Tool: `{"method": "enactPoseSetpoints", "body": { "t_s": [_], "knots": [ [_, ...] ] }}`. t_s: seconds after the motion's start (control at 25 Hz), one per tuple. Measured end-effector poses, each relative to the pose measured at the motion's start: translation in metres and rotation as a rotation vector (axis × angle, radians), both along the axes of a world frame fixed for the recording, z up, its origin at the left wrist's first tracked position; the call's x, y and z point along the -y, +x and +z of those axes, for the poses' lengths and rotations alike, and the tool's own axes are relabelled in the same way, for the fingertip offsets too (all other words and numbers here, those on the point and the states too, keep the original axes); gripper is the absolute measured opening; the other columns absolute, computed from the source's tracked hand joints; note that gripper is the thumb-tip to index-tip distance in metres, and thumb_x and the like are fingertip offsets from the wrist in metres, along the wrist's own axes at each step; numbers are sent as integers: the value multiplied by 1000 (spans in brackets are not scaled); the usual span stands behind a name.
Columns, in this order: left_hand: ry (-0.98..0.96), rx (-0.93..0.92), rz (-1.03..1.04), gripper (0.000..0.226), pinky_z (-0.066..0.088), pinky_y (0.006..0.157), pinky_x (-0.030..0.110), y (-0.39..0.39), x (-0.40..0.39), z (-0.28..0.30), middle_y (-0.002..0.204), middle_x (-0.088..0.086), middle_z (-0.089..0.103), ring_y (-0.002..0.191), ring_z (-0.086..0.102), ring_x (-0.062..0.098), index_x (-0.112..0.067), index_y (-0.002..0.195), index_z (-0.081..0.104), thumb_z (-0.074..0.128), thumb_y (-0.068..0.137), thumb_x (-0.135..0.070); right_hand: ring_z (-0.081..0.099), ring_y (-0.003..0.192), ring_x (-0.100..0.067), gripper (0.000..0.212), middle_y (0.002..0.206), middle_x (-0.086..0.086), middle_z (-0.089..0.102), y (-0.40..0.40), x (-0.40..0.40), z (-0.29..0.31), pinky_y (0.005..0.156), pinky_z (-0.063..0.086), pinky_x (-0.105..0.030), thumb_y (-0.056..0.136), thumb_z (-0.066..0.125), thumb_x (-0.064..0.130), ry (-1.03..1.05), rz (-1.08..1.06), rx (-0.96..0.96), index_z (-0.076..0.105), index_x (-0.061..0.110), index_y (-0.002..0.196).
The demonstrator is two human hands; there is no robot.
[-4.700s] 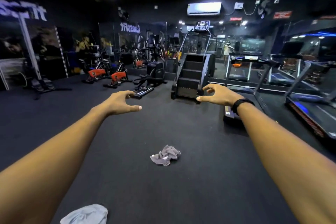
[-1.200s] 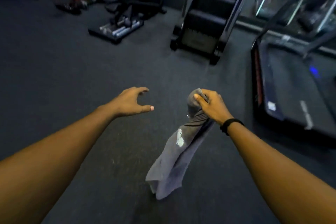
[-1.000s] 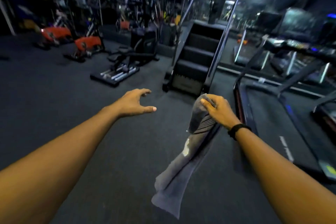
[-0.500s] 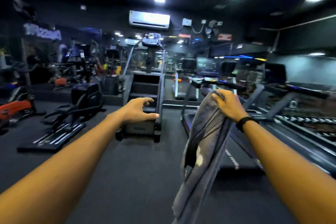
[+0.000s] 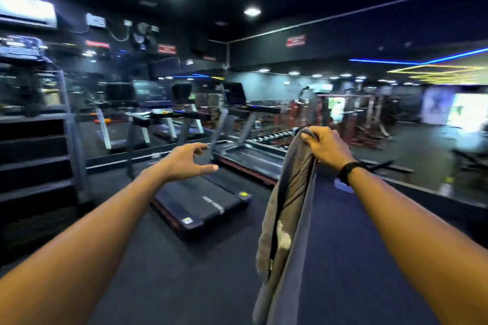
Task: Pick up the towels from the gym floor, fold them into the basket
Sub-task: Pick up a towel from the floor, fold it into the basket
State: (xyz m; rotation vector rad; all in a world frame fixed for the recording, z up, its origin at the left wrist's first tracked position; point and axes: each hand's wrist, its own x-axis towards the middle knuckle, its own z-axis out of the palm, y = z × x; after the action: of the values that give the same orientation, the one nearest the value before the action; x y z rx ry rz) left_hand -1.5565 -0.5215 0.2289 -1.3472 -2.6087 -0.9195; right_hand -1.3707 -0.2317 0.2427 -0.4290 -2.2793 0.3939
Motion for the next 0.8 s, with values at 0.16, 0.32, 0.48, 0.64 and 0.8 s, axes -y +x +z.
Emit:
{"method": "enactPoseSetpoints", "body": {
  "t_s": [0.16,0.32,0.48,0.64,0.8],
  "knots": [
    [-18,-16,-231,94,41,101,26,75,-87,-1,128,2,58,116,55,15,-13,136,49,75,62,-65,51,65,-17,29,58,7,50,134,-39,3,59,36,-34,96,55,24,-21,-205,9,58,19,67],
    [9,-44,-449,120,44,103,34,172,-180,4,124,1,61,114,58,15,-19,132,53,57,37,-91,48,68,-17,27,66,-11,57,285,-64,19,60,32,-31,95,56,13,-37,-388,-33,61,-1,73],
    [-27,-35,-630,84,42,100,27,293,-249,9,126,5,59,115,56,17,-17,134,52,76,66,-60,61,81,-27,23,88,-18,70,431,-73,27,75,44,-34,95,56,14,-18,-567,-29,70,-4,93],
    [-1,-46,-808,73,40,99,26,434,-322,11,130,2,57,119,55,17,-16,136,50,76,75,-47,56,84,-16,23,90,-10,67,586,-73,36,68,33,-19,97,54,16,28,-743,25,70,-2,96],
    [25,-18,-964,81,44,102,32,570,-372,10,129,7,59,114,58,19,-17,135,50,78,68,-53,64,88,-28,28,91,-17,70,720,-69,39,73,38,-29,97,53,21,37,-924,43,68,-3,92]
  ]
}}
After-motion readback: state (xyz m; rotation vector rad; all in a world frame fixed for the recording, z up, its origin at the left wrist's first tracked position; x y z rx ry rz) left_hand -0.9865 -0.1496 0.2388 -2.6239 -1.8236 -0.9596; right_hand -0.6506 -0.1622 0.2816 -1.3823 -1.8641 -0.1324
